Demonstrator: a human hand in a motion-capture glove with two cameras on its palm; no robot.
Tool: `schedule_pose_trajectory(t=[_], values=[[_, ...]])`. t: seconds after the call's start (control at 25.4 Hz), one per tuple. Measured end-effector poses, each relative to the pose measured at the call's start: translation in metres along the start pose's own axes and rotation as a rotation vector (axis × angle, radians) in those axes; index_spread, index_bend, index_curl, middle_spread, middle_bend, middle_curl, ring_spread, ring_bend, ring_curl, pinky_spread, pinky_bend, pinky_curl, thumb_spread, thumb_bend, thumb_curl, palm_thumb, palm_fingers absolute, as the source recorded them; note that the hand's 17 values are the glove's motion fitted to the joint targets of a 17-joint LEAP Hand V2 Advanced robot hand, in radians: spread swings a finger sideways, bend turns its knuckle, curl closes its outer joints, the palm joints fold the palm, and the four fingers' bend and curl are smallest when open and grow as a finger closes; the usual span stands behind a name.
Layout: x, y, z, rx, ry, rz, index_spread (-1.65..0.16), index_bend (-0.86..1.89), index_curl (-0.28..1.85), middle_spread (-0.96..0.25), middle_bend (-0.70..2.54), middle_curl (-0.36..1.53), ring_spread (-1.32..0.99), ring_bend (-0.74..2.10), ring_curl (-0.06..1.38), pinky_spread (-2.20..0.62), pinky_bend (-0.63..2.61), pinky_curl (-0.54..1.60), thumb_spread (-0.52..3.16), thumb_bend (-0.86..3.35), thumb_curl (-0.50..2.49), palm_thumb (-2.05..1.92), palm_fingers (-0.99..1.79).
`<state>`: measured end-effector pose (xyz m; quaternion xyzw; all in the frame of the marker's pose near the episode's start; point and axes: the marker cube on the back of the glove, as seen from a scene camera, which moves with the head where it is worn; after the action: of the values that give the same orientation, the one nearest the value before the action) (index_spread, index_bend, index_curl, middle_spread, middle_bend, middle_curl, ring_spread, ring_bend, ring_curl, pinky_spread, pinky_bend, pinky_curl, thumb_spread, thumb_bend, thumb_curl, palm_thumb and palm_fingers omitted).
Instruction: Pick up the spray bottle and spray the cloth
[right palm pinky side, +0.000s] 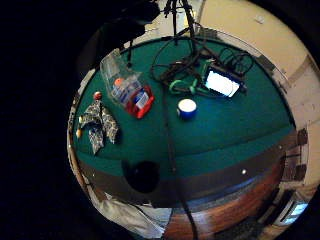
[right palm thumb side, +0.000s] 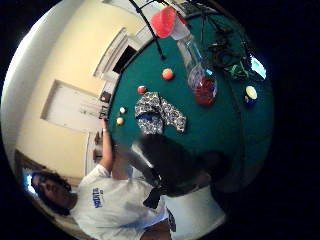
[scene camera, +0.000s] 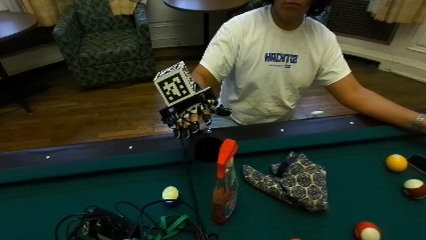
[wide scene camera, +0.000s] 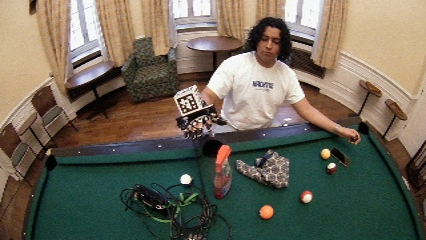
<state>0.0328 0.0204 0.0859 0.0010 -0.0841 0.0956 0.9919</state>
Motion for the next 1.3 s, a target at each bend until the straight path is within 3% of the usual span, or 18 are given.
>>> schedule_pose_trajectory(t=[0.28,0.63,1.3], values=[[0.003,-0.001,0.023,-0.024,-0.108,0.038,-0.43,0.12,0.2,-0.08,0.18,0.21,-0.03,0.41,0.22,0.24,0.48,0.28,0.97,0.0,0.24,0.38,0.31],[0.009,-0.012,0.045,0.065,-0.398,0.178,-0.42,0.12,0.2,-0.09,0.22,0.26,-0.06,0.49,0.27,0.22,0.46,0.3,1.03,0.07,0.29,0.59,0.46],[-0.002,-0.048,0.071,0.148,-0.431,0.254,-0.39,0.14,0.24,-0.12,0.2,0.31,-0.11,0.51,0.31,0.16,0.41,0.32,1.04,0.06,0.35,0.8,0.62]])
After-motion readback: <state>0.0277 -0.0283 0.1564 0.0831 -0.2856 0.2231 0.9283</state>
